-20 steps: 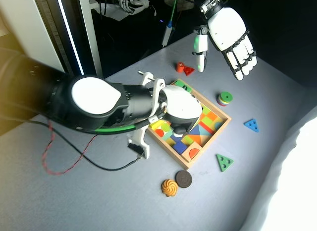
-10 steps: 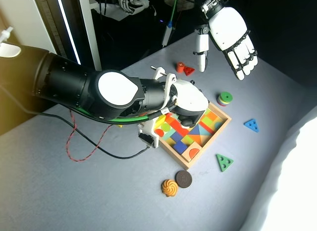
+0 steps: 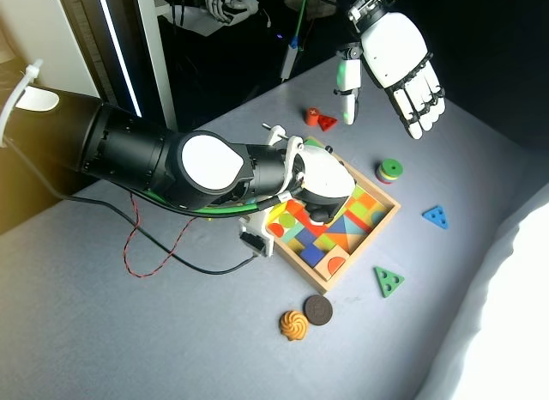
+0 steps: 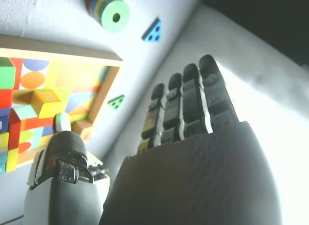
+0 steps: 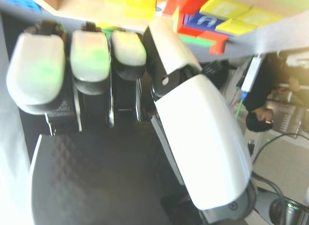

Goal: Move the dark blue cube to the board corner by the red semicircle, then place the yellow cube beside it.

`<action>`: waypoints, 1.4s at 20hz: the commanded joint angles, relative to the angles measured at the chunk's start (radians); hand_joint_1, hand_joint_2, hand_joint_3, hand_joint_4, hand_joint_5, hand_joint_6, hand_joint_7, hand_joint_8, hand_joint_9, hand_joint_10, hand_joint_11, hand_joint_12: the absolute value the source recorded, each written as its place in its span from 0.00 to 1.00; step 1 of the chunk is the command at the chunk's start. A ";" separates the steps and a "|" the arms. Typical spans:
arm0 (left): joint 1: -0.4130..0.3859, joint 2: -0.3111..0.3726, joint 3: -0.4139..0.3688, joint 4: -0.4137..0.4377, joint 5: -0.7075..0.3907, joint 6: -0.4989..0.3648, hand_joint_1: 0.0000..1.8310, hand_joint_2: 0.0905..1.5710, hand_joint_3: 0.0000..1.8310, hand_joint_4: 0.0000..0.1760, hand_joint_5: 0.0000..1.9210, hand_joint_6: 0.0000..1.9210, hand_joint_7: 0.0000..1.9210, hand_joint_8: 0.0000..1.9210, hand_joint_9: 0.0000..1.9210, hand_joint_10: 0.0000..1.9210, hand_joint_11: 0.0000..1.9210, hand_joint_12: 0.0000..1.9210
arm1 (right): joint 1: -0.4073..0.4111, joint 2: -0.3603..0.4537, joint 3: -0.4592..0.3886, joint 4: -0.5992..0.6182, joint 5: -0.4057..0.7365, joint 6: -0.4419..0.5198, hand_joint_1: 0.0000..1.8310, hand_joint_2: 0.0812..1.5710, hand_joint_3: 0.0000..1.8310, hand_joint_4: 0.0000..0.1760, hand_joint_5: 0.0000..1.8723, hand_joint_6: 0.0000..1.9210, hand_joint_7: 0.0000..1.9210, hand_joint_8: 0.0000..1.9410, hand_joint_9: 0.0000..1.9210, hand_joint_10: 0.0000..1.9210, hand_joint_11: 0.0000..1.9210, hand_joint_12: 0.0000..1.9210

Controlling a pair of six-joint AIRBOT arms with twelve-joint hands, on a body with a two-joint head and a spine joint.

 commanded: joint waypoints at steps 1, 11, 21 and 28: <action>-0.008 0.009 0.003 0.086 -0.020 0.001 0.00 0.73 0.00 0.00 0.01 0.00 0.01 0.00 0.02 0.00 0.00 0.04 | 0.003 0.009 0.002 0.043 0.042 -0.003 0.54 0.89 0.00 0.00 0.21 0.00 0.58 1.00 0.70 1.00 0.76 1.00; -0.008 0.009 0.004 0.089 -0.017 0.002 0.00 0.73 0.00 0.00 0.01 0.00 0.01 0.00 0.02 0.00 0.00 0.04 | -0.014 0.006 0.004 0.043 0.043 -0.018 0.54 0.89 0.00 0.00 0.27 0.02 0.58 1.00 0.69 1.00 0.76 1.00; -0.006 0.009 0.003 0.090 -0.016 0.002 0.00 0.73 0.00 0.00 0.01 0.00 0.02 0.00 0.02 0.00 0.00 0.05 | -0.026 0.011 0.013 0.043 0.055 -0.049 0.54 0.90 0.00 0.00 0.23 0.00 0.59 1.00 0.70 1.00 0.76 1.00; -0.006 0.009 0.003 0.090 -0.016 0.002 0.00 0.73 0.00 0.00 0.01 0.00 0.01 0.00 0.02 0.00 0.00 0.05 | -0.018 0.047 0.030 0.030 0.066 -0.068 0.55 0.90 0.00 0.00 0.21 0.00 0.58 1.00 0.70 1.00 0.76 1.00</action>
